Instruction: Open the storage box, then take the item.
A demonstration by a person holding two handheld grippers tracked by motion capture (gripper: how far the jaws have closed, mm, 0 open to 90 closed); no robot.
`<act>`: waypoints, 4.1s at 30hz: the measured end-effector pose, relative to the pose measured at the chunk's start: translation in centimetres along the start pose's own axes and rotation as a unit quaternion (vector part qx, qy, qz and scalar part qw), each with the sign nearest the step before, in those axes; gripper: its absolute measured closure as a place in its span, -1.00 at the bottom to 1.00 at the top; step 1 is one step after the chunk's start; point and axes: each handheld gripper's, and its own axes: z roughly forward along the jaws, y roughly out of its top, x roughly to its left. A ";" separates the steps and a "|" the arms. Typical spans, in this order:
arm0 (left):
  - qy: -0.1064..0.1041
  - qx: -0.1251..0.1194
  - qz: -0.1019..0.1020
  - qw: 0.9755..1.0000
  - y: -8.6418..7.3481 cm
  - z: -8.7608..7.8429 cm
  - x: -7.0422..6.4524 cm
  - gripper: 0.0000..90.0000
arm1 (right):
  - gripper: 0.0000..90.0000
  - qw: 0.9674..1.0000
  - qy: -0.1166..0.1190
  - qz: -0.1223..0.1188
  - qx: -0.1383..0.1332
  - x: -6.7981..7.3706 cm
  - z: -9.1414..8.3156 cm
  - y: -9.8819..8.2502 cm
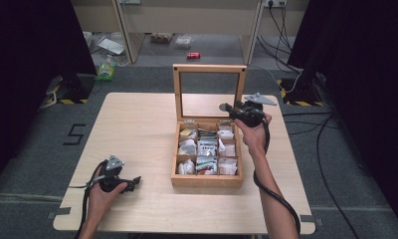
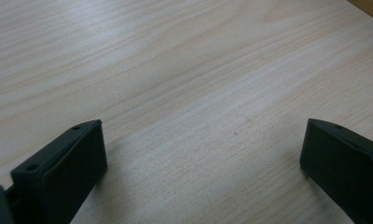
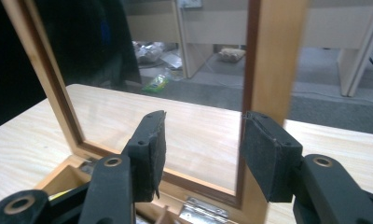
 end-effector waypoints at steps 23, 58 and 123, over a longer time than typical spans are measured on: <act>0.000 0.001 0.000 1.000 -0.1 -0.1 0.0 -1.00 | 0.07 1.000 0.001 -0.003 0.028 -1.1 -1.2 -1.3; 0.000 0.001 0.000 1.000 -0.1 -0.1 0.0 -1.00 | 0.01 0.997 0.050 -0.007 0.054 1.4 -4.3 -4.0; 0.002 -0.001 -0.003 1.000 -0.3 -0.3 0.0 -1.00 | 0.21 0.988 0.074 -0.036 0.133 2.9 -3.8 -9.0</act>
